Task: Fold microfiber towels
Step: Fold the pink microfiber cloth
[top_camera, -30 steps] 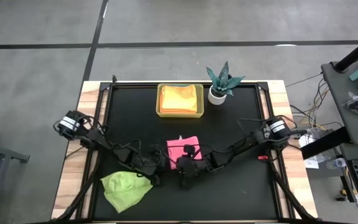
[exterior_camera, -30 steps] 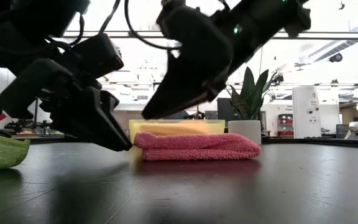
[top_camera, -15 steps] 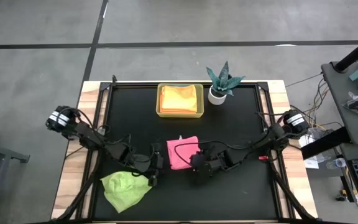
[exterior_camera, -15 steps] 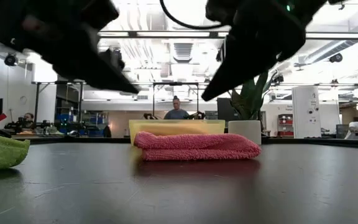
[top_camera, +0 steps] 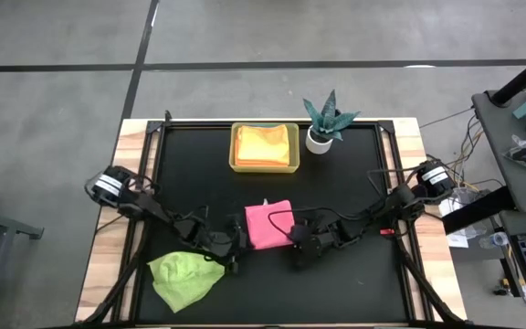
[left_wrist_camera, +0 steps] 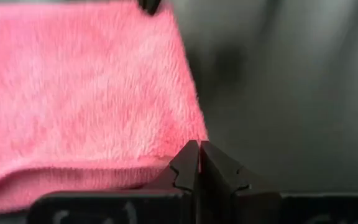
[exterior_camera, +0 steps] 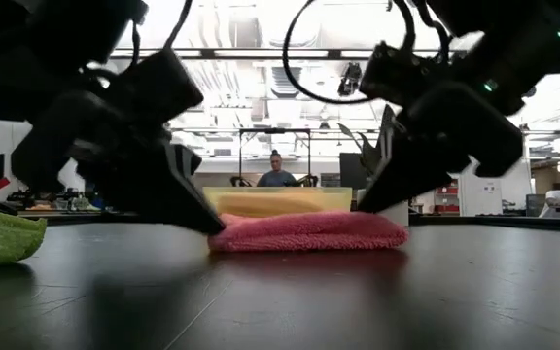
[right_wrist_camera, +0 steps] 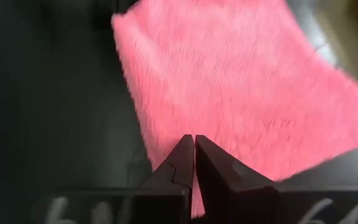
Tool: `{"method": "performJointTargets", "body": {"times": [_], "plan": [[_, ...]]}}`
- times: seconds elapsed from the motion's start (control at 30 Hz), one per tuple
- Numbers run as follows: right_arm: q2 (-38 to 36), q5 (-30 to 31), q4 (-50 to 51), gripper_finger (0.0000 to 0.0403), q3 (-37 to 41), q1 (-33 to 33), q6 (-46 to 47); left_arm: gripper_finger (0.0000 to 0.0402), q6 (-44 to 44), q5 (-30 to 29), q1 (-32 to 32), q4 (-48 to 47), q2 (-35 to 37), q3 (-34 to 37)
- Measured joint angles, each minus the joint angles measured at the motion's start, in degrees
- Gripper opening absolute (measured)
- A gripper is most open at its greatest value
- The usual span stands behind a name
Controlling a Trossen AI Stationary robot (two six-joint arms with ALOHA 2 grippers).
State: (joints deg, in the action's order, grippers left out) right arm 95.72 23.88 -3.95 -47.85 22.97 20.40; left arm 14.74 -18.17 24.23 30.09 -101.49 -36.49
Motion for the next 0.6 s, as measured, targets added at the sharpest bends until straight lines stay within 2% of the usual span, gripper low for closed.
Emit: {"method": "performJointTargets", "body": {"times": [0.33,0.47,0.6], "plan": [[0.0,-2.0,-0.7,0.0009,2.4,0.0,4.0,0.0001,3.9,2.8,-0.2,-3.8,0.3,0.0],[-1.5,-5.1,0.1,0.0009,1.8,0.0,2.3,0.0001,1.2,5.5,-0.2,-4.5,3.8,0.1],[-4.4,-5.9,5.0,0.0009,0.8,0.0,1.3,0.0001,-2.9,5.8,-0.4,-8.5,9.7,0.1]]}}
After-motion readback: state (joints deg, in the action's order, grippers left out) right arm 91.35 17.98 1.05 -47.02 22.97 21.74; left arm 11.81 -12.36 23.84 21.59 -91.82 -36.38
